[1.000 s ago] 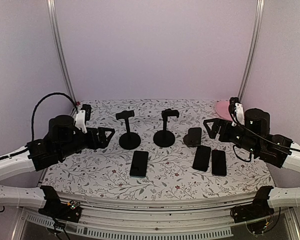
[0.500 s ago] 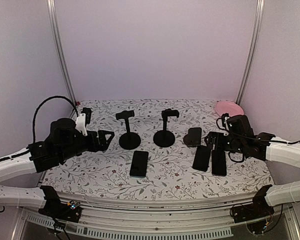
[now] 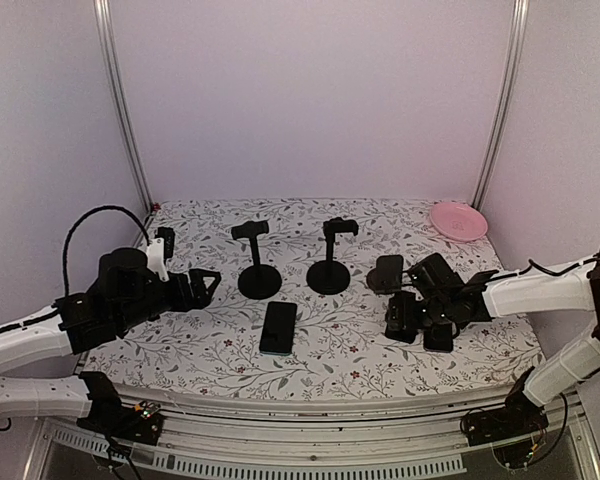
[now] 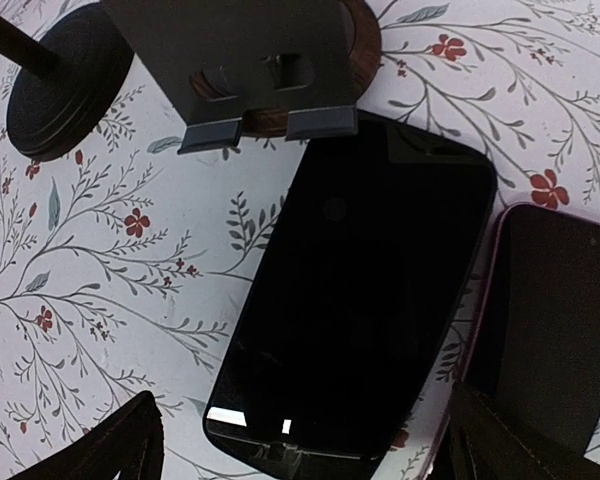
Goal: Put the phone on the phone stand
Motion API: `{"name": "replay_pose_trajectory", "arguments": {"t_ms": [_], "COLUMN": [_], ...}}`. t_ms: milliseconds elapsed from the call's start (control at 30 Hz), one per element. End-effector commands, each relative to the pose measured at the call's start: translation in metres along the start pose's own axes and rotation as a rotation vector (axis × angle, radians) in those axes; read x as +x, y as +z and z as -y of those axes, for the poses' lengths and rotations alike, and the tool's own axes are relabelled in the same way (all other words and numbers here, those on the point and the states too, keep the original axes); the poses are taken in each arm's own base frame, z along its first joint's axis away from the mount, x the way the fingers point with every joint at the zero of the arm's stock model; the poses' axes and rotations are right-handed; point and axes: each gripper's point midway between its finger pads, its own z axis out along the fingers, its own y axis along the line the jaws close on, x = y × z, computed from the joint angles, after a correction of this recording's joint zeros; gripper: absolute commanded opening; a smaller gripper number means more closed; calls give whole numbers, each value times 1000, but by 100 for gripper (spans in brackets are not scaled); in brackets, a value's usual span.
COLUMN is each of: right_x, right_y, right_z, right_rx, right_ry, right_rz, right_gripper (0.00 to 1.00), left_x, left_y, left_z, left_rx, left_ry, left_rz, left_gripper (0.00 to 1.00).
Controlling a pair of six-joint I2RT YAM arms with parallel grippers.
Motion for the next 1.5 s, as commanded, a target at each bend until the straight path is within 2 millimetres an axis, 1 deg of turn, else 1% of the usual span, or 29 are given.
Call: {"name": "replay_pose_trajectory", "arguments": {"t_ms": [0, 133, 300, 433, 500, 667, 833, 933, 1033, 1067, 1133, 1267, 1300, 1400, 1433, 1467], "right_x": [0, 5, 4, 6, 8, 12, 8, 7, 12, 15, 20, 38, 43, 56, 59, 62], "right_y": [8, 14, 19, 28, 32, 35, 45, 54, 59, 58, 52, 39, 36, 25, 22, 19], "right_z": [-15, -16, -14, -14, -8, 19, 27, 24, 20, 17, 12, 4, 1, -8, -10, -12], "right_rx": [9, 19, 49, 92, 142, 319, 430, 449, 438, 431, 410, 385, 379, 356, 349, 339], "right_ry": [51, 67, 92, 119, 135, 155, 127, 109, 83, 72, 49, -21, -42, -121, -143, -157], "right_rz": [-4, -19, -27, -51, -62, -69, -79, -93, -115, -116, -109, -109, -110, -111, -110, -113], "right_gripper": [100, 100, 100, 100, 100, 99, 99, 100, 95, 93, 83, 66, 64, 63, 63, 66], "left_x": [-2, 0, -1, -1, -2, -3, -6, -7, -8, -8, -8, -9, -9, -9, -9, -9], "left_y": [0, 1, 1, 2, 2, 0, 0, -1, -2, -2, -2, -3, -3, -2, -2, -2], "left_z": [-5, -7, -10, -10, -10, -10, -10, -10, -11, -12, -12, -13, -12, -13, -13, -13], "left_rx": [0, -4, -6, 0, 3, 8, 9, 11, 9, 6, 7, 8, 10, 9, 8, 7], "left_ry": [-30, -38, -47, -56, -58, -58, -59, -61, -60, -61, -59, -61, -60, -58, -60, -59], "left_rz": [18, 12, 14, 16, 16, 16, 21, 22, 23, 22, 23, 23, 23, 19, 20, 18], "left_gripper": [97, 97, 97, 96, 97, 97, 97, 97, 97, 97, 97, 97, 97, 97, 97, 97]}}
